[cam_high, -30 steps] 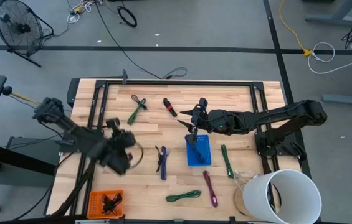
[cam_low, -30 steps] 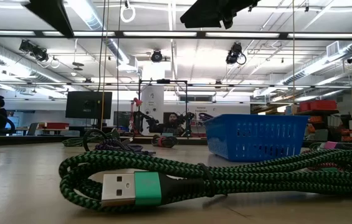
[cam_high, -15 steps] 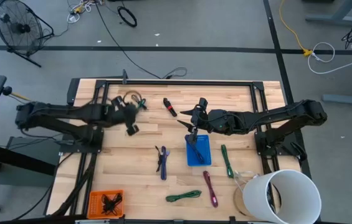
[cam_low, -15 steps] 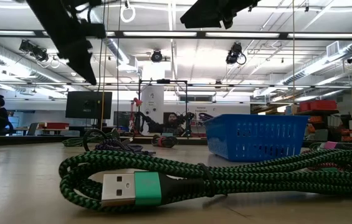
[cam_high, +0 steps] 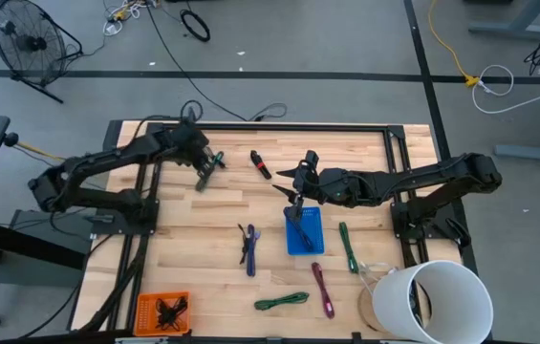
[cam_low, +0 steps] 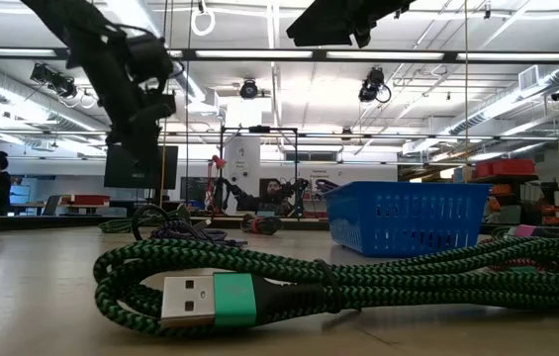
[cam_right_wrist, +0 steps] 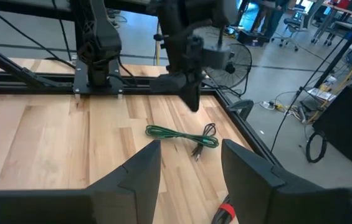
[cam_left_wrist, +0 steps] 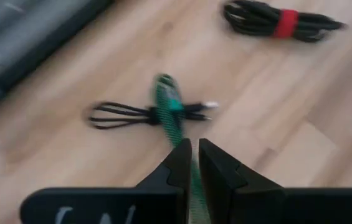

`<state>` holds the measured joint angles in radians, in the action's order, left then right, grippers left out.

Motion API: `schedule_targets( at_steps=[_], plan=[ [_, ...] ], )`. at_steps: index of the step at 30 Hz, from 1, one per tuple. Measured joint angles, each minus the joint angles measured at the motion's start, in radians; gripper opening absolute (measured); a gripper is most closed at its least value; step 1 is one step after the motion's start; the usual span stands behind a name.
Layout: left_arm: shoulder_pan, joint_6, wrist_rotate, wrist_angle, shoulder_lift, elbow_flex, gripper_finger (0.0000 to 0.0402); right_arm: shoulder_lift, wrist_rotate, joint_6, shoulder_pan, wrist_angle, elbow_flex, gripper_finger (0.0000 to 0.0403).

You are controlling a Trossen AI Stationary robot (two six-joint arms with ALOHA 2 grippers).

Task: Pick & Place USB Port
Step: Put the black and green charger cable into the blue bin

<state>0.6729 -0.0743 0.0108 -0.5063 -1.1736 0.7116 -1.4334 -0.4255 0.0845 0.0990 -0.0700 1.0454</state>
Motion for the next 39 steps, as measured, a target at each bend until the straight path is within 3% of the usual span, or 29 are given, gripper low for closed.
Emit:
schedule_targets(
  at_steps=[2,9,18,23,39],
  plan=[
    [0.020,0.000,-0.075,0.013,-0.045,0.000,0.0032,0.000,0.000,-0.002,0.000,0.005,0.000,0.0169],
    [0.009,0.057,-0.074,0.029,-0.178,-0.001,0.0043,0.000,0.000,-0.026,0.000,0.008,0.000,0.0169],
    [0.007,0.032,-0.045,0.053,-0.228,0.000,0.0139,0.000,0.000,-0.027,0.000,0.012,0.000,0.0169],
    [0.007,0.012,-0.009,0.063,-0.228,0.000,0.0174,0.000,0.000,-0.027,0.000,0.013,0.000,0.0169],
    [0.006,-0.046,-0.017,0.092,-0.312,0.001,0.0170,0.000,0.000,-0.027,0.000,0.013,0.000,0.0169]
  ],
)
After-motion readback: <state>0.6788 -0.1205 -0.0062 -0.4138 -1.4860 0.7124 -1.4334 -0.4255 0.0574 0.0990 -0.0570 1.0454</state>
